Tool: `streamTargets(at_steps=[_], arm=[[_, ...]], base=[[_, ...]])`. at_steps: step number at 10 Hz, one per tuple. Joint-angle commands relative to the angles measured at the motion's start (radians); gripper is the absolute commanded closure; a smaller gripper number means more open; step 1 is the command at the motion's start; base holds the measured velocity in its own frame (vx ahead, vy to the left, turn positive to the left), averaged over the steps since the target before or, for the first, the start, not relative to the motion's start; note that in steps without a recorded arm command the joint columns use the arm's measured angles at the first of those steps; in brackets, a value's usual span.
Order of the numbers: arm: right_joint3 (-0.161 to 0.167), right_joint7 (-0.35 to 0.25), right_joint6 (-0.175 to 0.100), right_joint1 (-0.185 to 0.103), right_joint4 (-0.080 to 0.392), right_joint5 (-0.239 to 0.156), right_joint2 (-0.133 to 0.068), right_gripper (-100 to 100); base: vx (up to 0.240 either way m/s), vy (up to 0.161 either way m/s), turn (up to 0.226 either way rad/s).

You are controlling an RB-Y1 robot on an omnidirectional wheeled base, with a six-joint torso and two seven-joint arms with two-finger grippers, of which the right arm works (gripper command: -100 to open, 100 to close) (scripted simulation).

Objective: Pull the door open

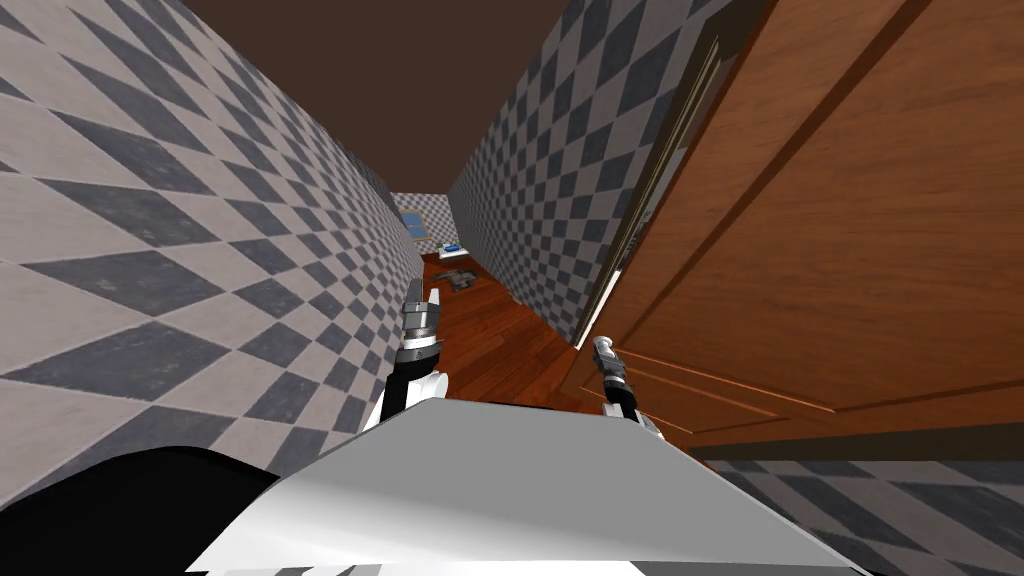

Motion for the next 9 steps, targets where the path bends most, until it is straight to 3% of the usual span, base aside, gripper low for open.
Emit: streamTargets(at_steps=[1, 3, 9], arm=[[0.014, -0.024, -0.011, 0.003, 0.000, 0.019, -0.007, 100], [0.016, -0.026, -0.010, 0.005, 0.001, 0.022, -0.008, 100], [0.064, -0.125, -0.064, 0.037, -0.010, 0.112, -0.035, 100]], base=[[-0.228, -0.005, 0.069], [-0.166, -0.020, 0.037], [-0.202, -0.032, 0.057]])
